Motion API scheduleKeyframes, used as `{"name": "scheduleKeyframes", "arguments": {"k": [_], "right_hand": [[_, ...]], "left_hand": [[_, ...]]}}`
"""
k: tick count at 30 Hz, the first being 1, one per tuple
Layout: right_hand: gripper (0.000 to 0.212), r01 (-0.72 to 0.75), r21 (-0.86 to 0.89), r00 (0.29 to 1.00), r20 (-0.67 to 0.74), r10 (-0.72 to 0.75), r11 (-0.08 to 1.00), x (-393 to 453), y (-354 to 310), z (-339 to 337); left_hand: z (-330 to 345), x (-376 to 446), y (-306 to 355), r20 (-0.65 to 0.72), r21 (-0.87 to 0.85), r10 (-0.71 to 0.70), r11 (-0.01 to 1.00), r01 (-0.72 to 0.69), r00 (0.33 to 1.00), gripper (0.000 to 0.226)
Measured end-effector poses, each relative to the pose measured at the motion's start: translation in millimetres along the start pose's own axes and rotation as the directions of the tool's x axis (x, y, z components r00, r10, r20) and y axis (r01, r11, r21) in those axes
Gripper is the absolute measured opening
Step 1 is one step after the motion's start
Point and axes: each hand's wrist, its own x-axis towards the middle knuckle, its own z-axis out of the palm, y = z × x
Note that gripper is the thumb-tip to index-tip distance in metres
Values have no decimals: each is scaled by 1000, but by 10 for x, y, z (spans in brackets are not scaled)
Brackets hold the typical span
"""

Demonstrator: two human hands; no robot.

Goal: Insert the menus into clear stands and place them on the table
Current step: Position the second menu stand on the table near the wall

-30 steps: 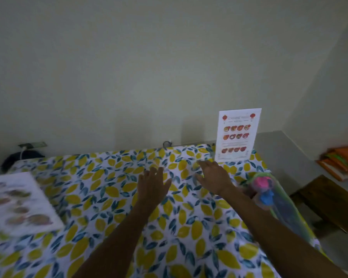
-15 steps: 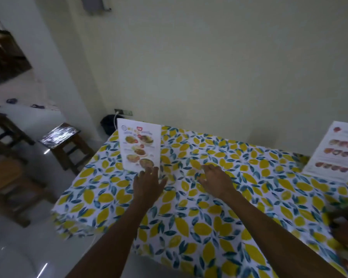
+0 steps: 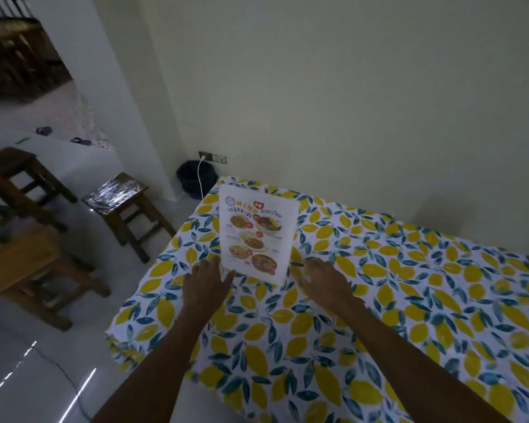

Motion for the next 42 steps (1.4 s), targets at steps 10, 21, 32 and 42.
{"name": "scheduleKeyframes", "arguments": {"k": [10, 21, 32, 42], "right_hand": [[31, -158, 426, 986, 11, 169, 891, 651, -149, 431], [22, -92, 525, 951, -207, 231, 846, 1201, -397, 246], [26, -178, 444, 896, -295, 331, 878, 2869, -814, -174], [28, -264, 466, 872, -259, 415, 845, 3459, -1006, -218]], "left_hand": [[63, 1067, -302, 172, -196, 13, 980, 22, 985, 70], [-230, 2033, -210, 109, -476, 240, 864, -162, 965, 38], [-356, 3979, -501, 188, -582, 366, 789, -197, 911, 47], [-220, 4714, -610, 167, -622, 433, 744, -246, 886, 47]]}}
